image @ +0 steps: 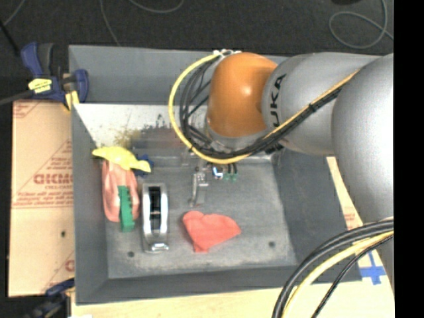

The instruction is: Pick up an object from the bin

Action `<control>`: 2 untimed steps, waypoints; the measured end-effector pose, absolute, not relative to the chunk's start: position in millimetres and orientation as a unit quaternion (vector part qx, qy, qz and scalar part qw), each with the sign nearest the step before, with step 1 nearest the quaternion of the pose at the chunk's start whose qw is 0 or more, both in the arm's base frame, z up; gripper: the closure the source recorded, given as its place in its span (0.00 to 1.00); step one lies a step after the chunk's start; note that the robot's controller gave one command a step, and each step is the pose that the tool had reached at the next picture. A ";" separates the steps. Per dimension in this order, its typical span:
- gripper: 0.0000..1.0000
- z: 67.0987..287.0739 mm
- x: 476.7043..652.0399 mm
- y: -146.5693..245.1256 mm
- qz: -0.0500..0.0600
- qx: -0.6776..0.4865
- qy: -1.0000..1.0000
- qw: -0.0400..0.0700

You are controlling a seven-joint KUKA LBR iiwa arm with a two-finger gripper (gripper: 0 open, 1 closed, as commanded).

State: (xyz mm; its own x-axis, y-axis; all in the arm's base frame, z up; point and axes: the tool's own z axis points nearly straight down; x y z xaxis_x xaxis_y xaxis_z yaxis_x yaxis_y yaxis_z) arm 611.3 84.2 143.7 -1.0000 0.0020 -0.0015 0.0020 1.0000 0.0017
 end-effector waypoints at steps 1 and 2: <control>0.00 143.7 611.3 84.2 0.001 0.001 1.000 0.001; 0.00 121.5 573.5 42.1 0.001 -0.002 1.000 0.004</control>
Offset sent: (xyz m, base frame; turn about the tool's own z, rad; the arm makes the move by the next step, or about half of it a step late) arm -0.0657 -0.0758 -0.0401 0.0000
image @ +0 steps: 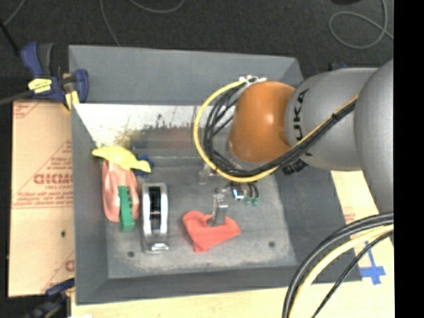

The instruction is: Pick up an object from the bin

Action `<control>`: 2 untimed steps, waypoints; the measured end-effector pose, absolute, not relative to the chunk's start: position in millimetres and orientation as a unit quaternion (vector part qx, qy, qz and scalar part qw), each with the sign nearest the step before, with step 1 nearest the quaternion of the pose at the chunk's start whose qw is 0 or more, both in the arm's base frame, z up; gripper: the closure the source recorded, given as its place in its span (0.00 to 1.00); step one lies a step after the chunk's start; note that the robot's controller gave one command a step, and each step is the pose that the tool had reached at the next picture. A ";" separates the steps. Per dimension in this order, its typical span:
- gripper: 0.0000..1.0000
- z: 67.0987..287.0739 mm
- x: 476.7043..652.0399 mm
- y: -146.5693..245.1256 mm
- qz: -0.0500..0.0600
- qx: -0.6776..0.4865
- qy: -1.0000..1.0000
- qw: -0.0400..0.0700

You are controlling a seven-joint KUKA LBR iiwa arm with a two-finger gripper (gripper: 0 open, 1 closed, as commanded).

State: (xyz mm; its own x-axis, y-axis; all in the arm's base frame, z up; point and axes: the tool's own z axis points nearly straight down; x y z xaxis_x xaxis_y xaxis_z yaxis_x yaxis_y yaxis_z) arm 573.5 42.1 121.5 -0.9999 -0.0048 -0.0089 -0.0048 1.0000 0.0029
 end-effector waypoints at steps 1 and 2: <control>0.00 81.1 553.2 21.1 -0.002 -0.025 1.000 0.002; 1.00 70.6 545.1 2.9 0.001 -0.012 1.000 0.005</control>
Offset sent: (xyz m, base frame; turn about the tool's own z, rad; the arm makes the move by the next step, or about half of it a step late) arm -0.0292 -0.0378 -0.0515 -0.0225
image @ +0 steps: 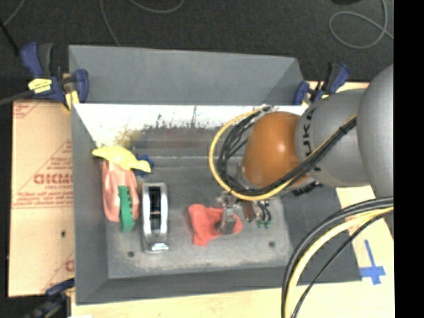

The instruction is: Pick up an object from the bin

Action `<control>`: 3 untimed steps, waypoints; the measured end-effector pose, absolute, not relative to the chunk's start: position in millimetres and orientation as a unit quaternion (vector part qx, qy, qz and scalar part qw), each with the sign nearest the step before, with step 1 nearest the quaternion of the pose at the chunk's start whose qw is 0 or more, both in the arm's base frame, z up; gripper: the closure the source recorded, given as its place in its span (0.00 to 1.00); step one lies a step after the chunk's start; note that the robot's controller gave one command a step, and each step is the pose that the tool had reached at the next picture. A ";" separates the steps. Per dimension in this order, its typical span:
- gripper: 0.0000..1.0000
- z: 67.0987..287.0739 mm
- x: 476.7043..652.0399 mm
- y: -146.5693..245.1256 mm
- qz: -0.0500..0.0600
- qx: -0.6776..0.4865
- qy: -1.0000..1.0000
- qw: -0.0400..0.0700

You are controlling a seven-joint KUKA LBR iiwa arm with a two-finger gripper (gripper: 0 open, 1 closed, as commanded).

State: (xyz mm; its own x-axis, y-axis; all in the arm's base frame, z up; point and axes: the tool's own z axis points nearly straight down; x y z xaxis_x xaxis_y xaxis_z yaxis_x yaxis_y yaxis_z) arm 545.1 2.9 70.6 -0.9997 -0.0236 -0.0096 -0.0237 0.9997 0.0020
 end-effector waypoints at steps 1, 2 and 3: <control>1.00 70.6 545.2 3.3 0.001 -0.012 1.000 0.005; 1.00 218.7 550.7 -2.4 0.000 -0.036 0.999 0.008; 1.00 218.0 550.2 -2.2 0.001 -0.035 0.999 0.007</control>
Offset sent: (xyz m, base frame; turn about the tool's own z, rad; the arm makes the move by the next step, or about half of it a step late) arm 0.0040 -0.0043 0.1467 -0.0512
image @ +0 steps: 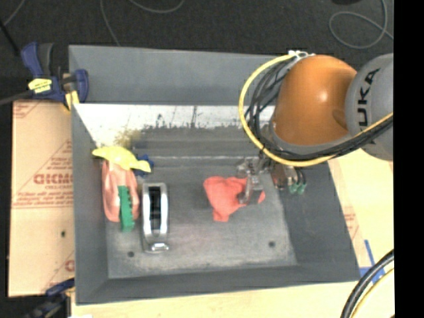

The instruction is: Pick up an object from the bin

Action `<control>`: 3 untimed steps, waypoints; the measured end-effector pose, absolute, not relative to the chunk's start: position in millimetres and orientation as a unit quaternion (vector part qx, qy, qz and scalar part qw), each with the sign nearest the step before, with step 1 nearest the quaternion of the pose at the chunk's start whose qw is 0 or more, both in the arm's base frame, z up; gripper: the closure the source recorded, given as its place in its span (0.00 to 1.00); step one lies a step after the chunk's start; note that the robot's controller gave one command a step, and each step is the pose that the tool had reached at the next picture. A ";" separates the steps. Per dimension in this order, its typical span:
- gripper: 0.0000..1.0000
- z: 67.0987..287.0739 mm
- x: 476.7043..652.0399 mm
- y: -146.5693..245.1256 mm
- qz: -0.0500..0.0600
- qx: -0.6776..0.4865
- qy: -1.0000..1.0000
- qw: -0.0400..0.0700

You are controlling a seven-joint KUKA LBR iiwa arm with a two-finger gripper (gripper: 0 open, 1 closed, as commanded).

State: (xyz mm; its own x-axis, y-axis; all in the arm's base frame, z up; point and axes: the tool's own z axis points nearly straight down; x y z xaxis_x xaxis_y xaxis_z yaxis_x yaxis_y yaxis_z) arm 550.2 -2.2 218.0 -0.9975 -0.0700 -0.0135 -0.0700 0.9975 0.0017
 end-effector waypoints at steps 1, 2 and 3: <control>1.00 218.0 550.2 -2.0 0.001 -0.034 0.999 0.007; 1.00 218.0 550.2 -2.0 0.001 -0.034 0.999 0.007; 1.00 218.0 550.2 -2.1 0.001 -0.033 0.999 0.007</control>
Offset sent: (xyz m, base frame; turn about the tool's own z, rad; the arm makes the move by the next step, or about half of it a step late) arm 0.0000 0.0000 0.0000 0.0000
